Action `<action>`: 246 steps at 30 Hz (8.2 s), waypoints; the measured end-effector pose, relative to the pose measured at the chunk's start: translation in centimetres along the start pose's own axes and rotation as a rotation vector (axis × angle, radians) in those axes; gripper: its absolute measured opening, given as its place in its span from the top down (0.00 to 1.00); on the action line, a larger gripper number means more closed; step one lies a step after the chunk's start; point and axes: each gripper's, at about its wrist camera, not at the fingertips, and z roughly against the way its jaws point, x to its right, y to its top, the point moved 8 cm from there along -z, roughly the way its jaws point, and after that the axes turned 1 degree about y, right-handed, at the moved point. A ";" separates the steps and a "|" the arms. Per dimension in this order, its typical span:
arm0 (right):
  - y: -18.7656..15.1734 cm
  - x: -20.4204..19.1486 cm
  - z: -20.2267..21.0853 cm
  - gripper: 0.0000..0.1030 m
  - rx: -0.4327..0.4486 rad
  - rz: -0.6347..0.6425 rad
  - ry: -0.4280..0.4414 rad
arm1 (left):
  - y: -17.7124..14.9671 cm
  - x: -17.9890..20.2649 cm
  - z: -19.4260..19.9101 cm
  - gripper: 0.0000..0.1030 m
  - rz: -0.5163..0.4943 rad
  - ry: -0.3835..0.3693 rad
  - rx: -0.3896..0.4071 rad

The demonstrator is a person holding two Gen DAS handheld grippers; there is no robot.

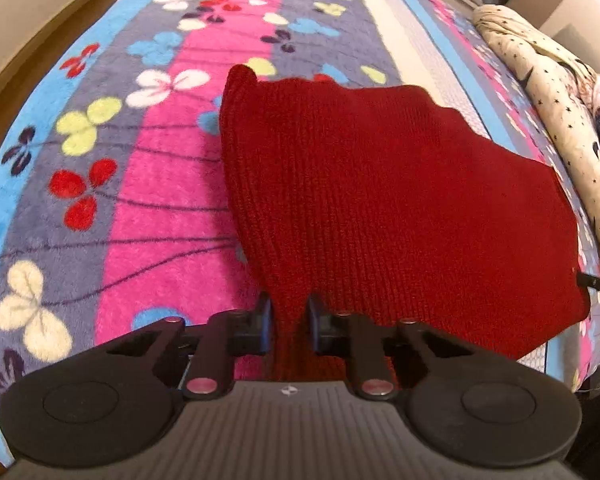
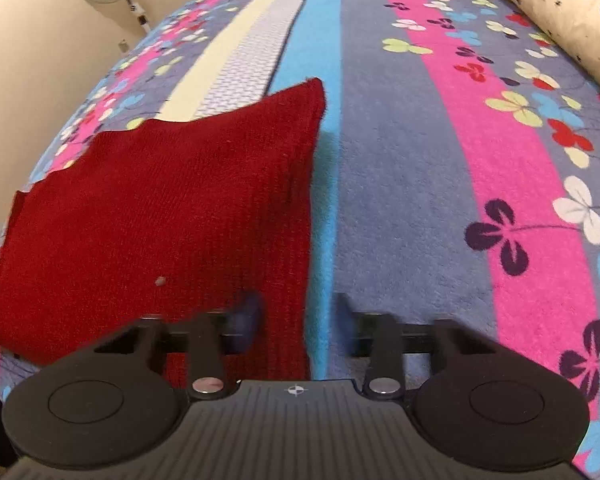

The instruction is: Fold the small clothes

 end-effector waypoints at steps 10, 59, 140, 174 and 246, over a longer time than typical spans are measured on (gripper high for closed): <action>-1.7 2.1 -0.4 0.89 -0.105 -0.046 -0.026 | -1.3 -0.2 -0.4 0.81 -0.082 0.053 -0.044; 4.1 -3.7 2.1 0.57 0.270 0.166 -0.078 | 3.8 2.1 1.2 0.33 -0.264 0.305 0.235; -14.3 -43.3 -10.2 0.60 0.348 1.366 0.100 | 5.8 -3.3 -1.1 0.22 0.078 0.152 0.113; -9.1 -48.6 1.2 0.85 0.489 0.804 0.483 | 6.6 -10.2 5.5 0.71 0.485 -0.256 0.220; -2.8 -10.3 -0.6 0.62 -0.040 0.306 -0.017 | 2.3 15.6 -2.8 0.53 -0.451 -0.036 0.241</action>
